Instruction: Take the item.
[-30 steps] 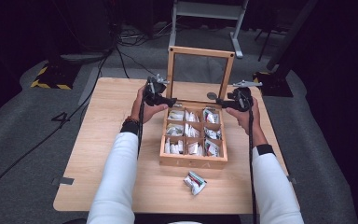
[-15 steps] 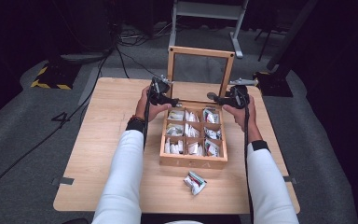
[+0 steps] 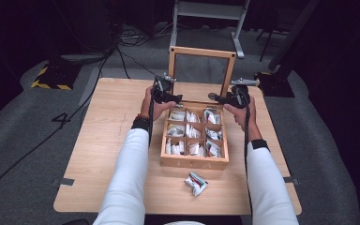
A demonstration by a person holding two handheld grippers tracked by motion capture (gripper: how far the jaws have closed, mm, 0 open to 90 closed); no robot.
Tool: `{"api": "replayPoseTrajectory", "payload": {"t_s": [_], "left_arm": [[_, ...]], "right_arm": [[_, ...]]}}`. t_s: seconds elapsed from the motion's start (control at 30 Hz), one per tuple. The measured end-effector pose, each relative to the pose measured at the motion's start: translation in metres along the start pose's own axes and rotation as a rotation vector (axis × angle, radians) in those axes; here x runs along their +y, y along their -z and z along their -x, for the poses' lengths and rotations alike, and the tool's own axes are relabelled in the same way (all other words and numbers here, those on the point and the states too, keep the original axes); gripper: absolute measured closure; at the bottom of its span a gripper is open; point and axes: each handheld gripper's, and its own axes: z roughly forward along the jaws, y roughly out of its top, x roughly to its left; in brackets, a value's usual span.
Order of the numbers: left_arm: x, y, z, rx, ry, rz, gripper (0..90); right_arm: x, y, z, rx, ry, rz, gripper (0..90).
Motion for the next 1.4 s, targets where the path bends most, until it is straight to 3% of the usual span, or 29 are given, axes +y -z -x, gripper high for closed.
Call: {"api": "replayPoseTrajectory", "payload": {"t_s": [0.47, 0.6, 0.77, 1.0, 1.1, 1.3, 1.4], "left_arm": [[0.001, 0.009, 0.0, -0.017, 0.015, 0.018, 42.0], [0.003, 0.014, 0.002, -0.005, 0.003, 0.021, 43.4], [0.005, 0.026, 0.005, 0.006, -0.017, 0.059, 45.6], [0.005, 0.036, 0.004, -0.011, -0.055, 0.077, 49.0], [0.007, 0.043, 0.005, -0.005, -0.059, 0.106, 50.1], [0.015, 0.059, 0.014, 0.027, -0.099, 0.112, 50.6], [0.018, 0.065, 0.017, 0.028, -0.098, 0.123, 50.6]], "right_arm": [[0.0, 0.005, -0.004, 0.0, -0.012, 0.014, 49.8], [-0.001, 0.009, -0.005, 0.004, -0.013, 0.021, 50.4], [-0.001, 0.014, -0.008, 0.003, 0.002, 0.028, 50.6], [-0.001, 0.026, -0.011, 0.004, 0.007, 0.078, 51.9], [0.002, 0.034, -0.011, 0.003, 0.006, 0.106, 54.2], [0.007, 0.044, -0.015, -0.005, 0.043, 0.095, 55.9], [0.008, 0.047, -0.017, -0.006, 0.045, 0.098, 55.8]]}}
